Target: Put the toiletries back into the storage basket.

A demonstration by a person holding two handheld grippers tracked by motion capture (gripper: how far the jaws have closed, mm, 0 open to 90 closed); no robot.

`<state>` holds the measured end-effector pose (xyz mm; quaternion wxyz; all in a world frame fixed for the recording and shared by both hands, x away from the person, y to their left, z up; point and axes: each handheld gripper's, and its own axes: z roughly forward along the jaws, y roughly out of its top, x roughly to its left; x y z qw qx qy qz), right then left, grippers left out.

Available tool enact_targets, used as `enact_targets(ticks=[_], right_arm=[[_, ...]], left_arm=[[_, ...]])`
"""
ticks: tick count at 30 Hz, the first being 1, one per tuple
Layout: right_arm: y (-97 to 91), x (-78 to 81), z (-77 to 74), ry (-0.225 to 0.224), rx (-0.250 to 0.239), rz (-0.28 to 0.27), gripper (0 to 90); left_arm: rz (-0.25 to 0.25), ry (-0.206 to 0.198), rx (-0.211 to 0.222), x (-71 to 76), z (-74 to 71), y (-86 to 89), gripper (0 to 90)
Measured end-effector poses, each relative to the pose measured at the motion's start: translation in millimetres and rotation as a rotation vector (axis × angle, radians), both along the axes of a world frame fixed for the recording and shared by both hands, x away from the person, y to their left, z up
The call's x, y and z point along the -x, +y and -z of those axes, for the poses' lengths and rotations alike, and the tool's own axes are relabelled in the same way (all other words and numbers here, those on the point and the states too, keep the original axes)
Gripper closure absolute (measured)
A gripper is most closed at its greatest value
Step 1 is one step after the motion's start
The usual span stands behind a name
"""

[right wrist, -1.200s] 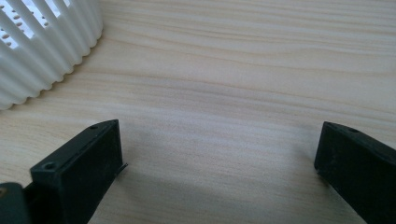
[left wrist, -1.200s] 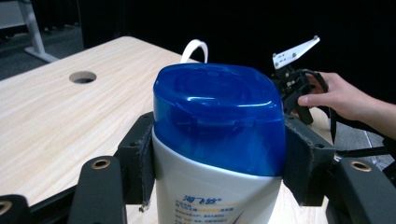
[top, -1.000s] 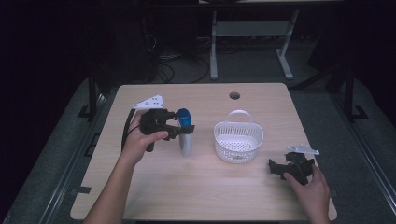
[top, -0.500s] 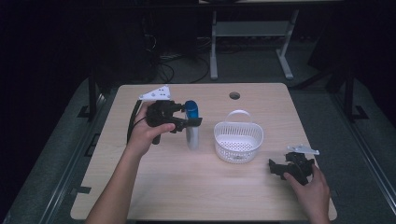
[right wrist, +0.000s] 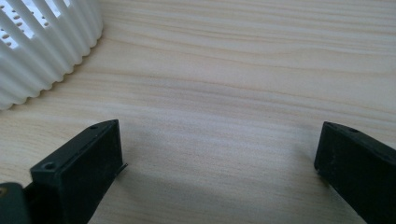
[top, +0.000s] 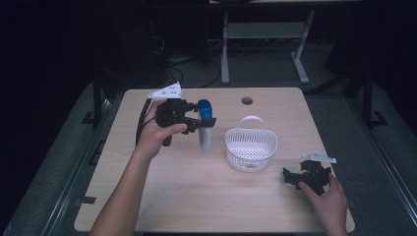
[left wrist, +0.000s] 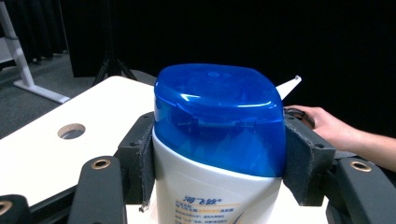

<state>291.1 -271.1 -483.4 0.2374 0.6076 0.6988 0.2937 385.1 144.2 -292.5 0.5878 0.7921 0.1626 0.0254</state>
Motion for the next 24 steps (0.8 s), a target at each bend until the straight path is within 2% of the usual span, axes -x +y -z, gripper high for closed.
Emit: enact_targets(ticks=[9,24], right_arm=[[0.0,0.0,0.0,0.000,0.000,0.000,0.4],[0.0,0.0,0.0,0.000,0.000,0.000,0.4]], left_arm=[[0.012,-0.008,0.014,-4.1,-7.7,-8.4,37.2],[0.044,-0.026,0.020,-12.4,-12.7,-37.3,37.3]])
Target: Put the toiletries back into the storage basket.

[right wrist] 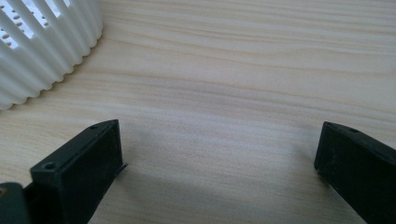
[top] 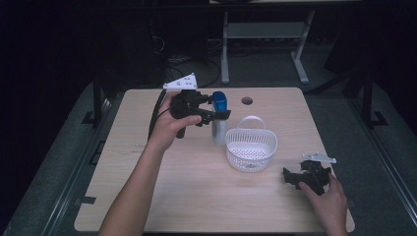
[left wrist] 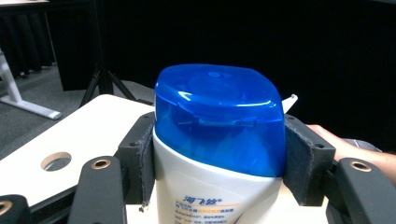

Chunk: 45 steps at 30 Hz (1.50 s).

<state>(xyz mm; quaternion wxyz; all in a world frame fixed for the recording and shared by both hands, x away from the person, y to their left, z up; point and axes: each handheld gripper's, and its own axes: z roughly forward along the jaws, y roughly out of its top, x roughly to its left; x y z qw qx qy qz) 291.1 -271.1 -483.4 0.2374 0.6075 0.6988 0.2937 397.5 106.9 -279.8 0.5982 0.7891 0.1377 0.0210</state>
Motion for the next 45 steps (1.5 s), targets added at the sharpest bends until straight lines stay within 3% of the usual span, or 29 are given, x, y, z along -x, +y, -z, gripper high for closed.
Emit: enact_targets(ticks=[25,45], right_arm=[[0.0,0.0,0.0,0.000,0.000,0.000,0.4],[0.0,0.1,0.0,0.000,0.000,0.000,0.5]], left_arm=[[0.028,-0.013,0.010,-4.3,4.7,-30.1,37.2],[0.027,-0.028,-0.004,-4.6,21.4,-46.8,37.2]])
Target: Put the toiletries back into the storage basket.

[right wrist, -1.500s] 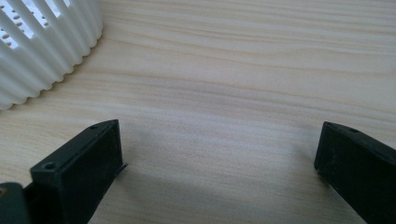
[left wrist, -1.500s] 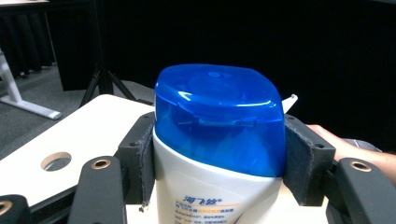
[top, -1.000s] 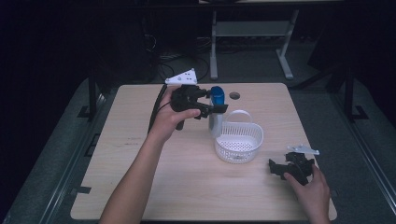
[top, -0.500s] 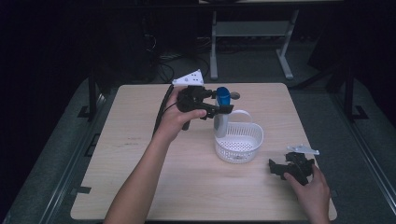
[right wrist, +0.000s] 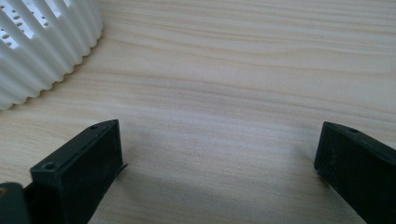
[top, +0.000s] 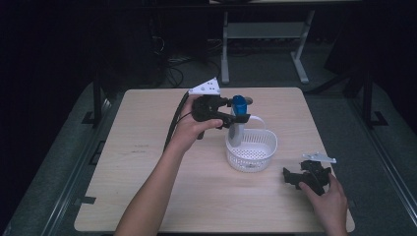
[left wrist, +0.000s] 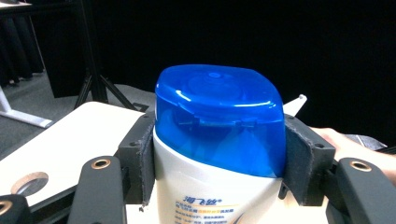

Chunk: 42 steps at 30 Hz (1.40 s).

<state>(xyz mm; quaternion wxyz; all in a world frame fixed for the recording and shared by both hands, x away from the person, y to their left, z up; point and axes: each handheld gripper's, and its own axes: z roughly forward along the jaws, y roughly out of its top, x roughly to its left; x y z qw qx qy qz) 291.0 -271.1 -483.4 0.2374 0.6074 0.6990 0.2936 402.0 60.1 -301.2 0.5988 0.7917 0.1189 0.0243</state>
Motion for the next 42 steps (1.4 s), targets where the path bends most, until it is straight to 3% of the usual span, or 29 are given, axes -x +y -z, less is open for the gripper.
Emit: enact_targets(ticks=[42], right_arm=[[-0.1,0.3,0.0,0.000,0.000,-0.002,0.5]], left_arm=[[-0.019,0.043,-0.044,-5.0,51.7,-8.9,37.3]])
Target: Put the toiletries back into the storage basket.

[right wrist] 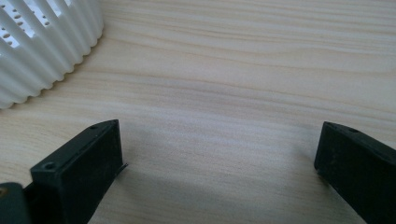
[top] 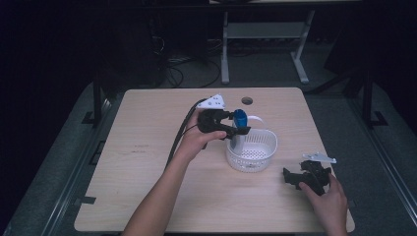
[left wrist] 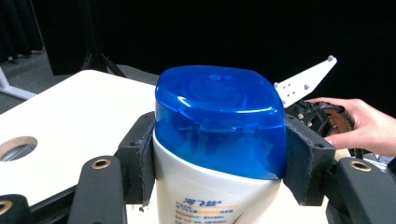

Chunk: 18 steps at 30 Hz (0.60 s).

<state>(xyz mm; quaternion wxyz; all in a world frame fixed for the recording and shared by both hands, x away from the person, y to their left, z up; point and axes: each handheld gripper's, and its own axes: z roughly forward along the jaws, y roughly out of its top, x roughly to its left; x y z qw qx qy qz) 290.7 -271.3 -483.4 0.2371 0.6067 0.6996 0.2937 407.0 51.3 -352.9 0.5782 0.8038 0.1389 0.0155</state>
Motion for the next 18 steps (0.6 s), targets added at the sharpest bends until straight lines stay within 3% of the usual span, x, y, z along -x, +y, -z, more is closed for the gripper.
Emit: enact_targets(ticks=[18], right_arm=[[0.0,0.0,0.0,0.000,-0.001,0.000,0.5]], left_arm=[[0.000,0.012,-0.026,-1.0,17.3,-1.2,37.3]])
